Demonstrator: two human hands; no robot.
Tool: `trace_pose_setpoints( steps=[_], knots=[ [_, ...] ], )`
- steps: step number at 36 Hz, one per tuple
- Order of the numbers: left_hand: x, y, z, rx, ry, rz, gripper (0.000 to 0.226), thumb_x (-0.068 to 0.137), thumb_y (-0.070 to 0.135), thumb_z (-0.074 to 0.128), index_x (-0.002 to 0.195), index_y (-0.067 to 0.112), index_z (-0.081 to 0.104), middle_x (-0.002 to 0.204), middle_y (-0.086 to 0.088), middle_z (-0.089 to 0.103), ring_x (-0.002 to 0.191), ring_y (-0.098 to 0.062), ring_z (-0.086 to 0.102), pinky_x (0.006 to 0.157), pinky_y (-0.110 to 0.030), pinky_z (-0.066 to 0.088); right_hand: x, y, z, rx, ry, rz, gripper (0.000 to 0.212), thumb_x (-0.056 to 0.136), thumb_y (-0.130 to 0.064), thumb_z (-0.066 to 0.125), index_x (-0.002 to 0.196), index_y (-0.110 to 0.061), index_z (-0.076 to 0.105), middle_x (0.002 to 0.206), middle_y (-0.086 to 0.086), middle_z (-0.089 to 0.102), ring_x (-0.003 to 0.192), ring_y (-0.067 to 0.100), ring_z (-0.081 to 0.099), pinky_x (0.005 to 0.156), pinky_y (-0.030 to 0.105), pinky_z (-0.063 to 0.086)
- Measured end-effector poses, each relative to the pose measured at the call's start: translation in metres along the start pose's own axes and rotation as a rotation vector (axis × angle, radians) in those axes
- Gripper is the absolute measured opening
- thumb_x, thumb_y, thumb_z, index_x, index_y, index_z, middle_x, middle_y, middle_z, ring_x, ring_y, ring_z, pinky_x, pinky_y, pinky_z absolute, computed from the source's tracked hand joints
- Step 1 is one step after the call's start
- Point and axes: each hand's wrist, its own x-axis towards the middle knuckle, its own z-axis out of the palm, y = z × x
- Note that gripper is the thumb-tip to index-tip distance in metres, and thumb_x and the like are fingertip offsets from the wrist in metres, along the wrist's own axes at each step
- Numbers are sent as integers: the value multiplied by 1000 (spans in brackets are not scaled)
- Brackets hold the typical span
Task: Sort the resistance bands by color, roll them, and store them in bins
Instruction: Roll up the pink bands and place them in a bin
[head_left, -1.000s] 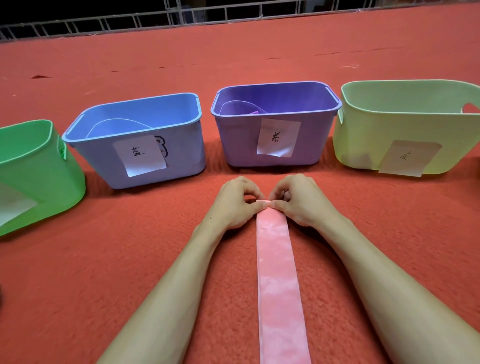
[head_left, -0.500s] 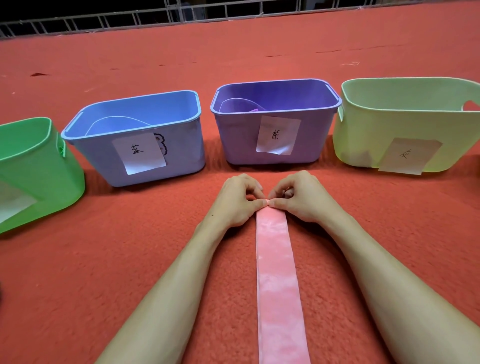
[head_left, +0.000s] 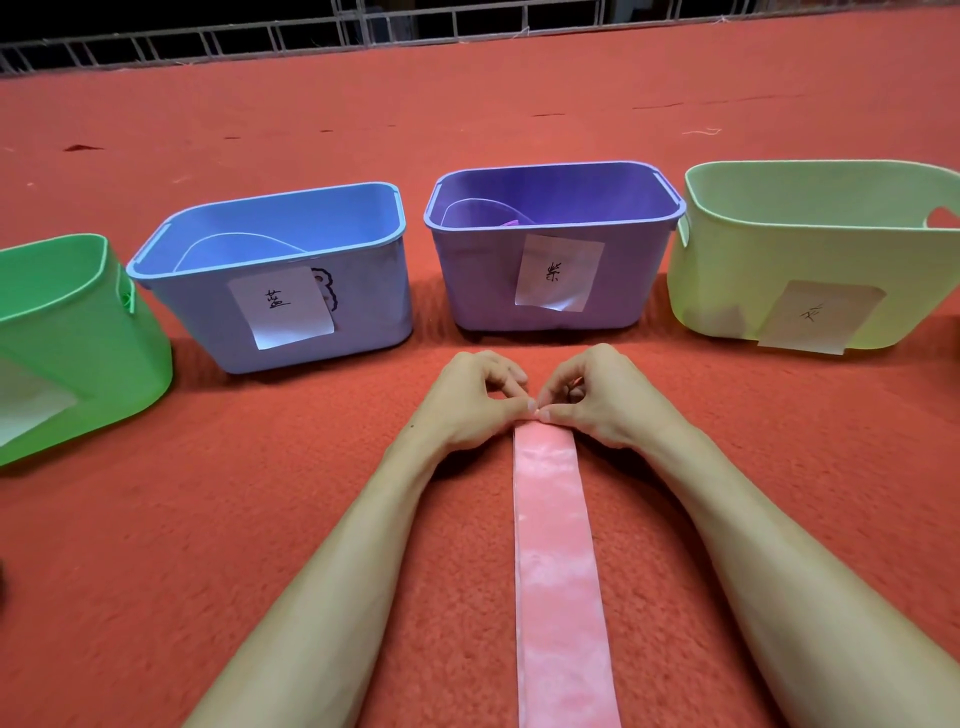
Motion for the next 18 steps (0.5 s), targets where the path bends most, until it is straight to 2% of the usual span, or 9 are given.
trace_pose_setpoints(
  steps=[2,5,7,9,12,15,18],
  knots=[
    [1,0,0,41,25,6,7,75,14,77,75,21,76,100,6,62,89,0,57,72,-2,34,0,0,0,10,-6,-6,11,74,-18,80,69,-25,73,67,-4,69,57,2,52,58,17,41],
    [1,1,-1,84,27,-10,7,74,19,80,80,17,78,106,5,61,98,-7,58,81,-18,39,0,1,-1,18,-13,-9,13,73,-17,80,68,-26,72,66,-5,68,56,0,52,58,16,39],
    [1,2,-1,91,11,-11,5,74,19,81,76,17,77,105,5,61,99,-10,59,81,-21,40,0,1,-2,20,-15,-3,12,73,-18,80,69,-26,73,65,-7,67,55,-1,52,56,14,39],
    [1,3,-1,115,-3,6,11,75,20,80,67,25,74,100,9,61,101,-14,59,88,-27,43,0,3,-1,37,-13,7,9,73,-20,81,70,-25,74,64,-6,68,54,0,51,56,16,40],
    [1,2,0,153,-16,18,26,74,24,80,58,38,65,93,18,57,106,-20,56,99,-42,42,1,7,-3,76,-29,21,5,73,-23,81,74,-23,76,58,-9,65,50,-1,48,55,16,37],
    [1,0,0,158,-24,27,31,74,24,80,55,41,62,90,23,55,106,-21,56,99,-45,42,2,9,-4,113,-37,42,4,76,-27,79,76,-23,78,53,-11,63,47,-2,46,55,20,39],
    [0,1,0,143,-31,35,34,73,27,81,51,42,61,90,23,56,105,-22,56,99,-46,43,3,9,-4,85,-30,38,2,77,-26,78,75,-25,77,46,-19,58,45,-4,47,52,14,34]
  ],
)
